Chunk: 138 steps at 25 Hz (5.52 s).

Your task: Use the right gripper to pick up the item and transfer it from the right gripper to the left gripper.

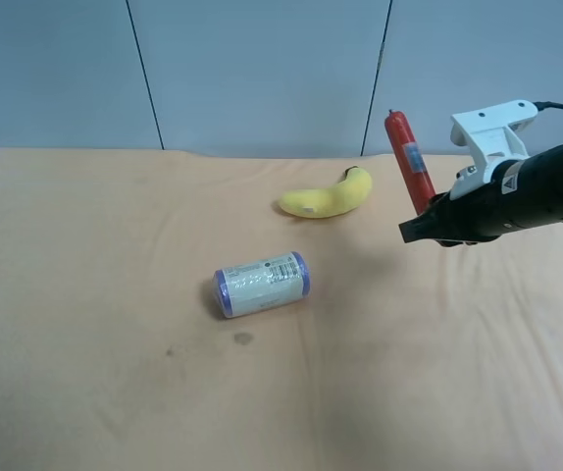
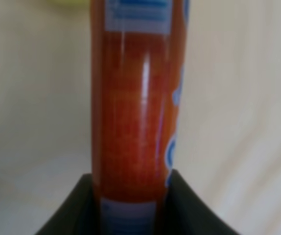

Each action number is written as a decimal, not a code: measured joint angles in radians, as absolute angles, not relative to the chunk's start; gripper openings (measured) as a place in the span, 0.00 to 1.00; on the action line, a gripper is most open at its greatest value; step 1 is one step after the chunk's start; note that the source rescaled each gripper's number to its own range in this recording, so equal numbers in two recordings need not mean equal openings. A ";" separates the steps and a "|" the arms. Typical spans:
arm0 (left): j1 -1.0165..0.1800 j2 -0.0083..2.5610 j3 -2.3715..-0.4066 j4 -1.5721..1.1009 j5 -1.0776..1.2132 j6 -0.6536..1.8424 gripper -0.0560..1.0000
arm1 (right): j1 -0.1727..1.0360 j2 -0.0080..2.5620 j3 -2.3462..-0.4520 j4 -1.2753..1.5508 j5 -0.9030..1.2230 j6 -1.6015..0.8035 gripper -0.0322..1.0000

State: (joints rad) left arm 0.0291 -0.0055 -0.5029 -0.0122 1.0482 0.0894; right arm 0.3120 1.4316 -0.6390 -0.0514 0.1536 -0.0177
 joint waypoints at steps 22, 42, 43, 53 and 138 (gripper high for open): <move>0.029 -0.006 -0.503 -0.012 1.048 0.089 1.00 | 0.546 1.433 -0.874 -0.122 0.078 -0.319 0.04; 0.029 -0.006 -0.503 -0.012 1.048 0.089 1.00 | 0.546 1.433 -0.874 -0.122 0.078 -0.321 0.04; 0.029 -0.006 -0.503 -0.012 1.048 0.089 1.00 | 0.546 1.433 -0.874 -0.122 0.078 -0.321 0.04; 0.029 -0.006 -0.503 -0.012 1.048 0.089 1.00 | 0.546 1.433 -0.874 -0.122 0.078 -0.321 0.04; -0.522 1.146 -0.824 -1.209 0.077 1.048 1.00 | 0.546 1.433 -0.874 -0.118 0.078 -0.321 0.04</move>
